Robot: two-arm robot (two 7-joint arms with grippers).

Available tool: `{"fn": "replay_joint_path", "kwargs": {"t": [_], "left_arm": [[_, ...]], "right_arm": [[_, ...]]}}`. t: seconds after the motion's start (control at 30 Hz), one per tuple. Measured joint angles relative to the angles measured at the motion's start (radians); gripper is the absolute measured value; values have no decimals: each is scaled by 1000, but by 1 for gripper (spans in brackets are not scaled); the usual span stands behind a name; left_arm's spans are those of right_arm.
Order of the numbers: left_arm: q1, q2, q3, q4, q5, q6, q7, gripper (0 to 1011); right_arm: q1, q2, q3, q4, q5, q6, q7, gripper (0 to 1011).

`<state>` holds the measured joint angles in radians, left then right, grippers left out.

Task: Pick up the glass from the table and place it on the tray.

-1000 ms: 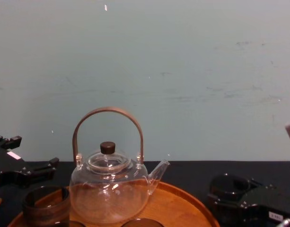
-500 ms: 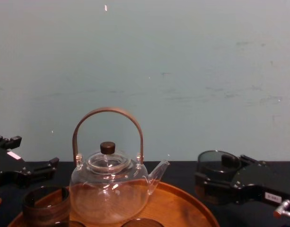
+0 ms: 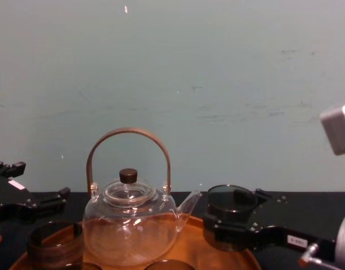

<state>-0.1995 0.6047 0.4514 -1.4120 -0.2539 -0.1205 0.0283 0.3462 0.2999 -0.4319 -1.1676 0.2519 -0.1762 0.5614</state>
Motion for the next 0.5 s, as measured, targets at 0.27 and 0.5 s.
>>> {"fn": "replay_joint_path", "kwargs": {"t": [0.27, 0.5], "left_arm": [[0, 0, 0, 0, 0, 0, 0, 1001], [0, 0, 0, 0, 0, 0, 0, 1001]], "right_arm": [[45, -23, -33, 71, -9, -16, 12, 911], [78, -42, -53, 132, -20, -30, 20, 911]]}}
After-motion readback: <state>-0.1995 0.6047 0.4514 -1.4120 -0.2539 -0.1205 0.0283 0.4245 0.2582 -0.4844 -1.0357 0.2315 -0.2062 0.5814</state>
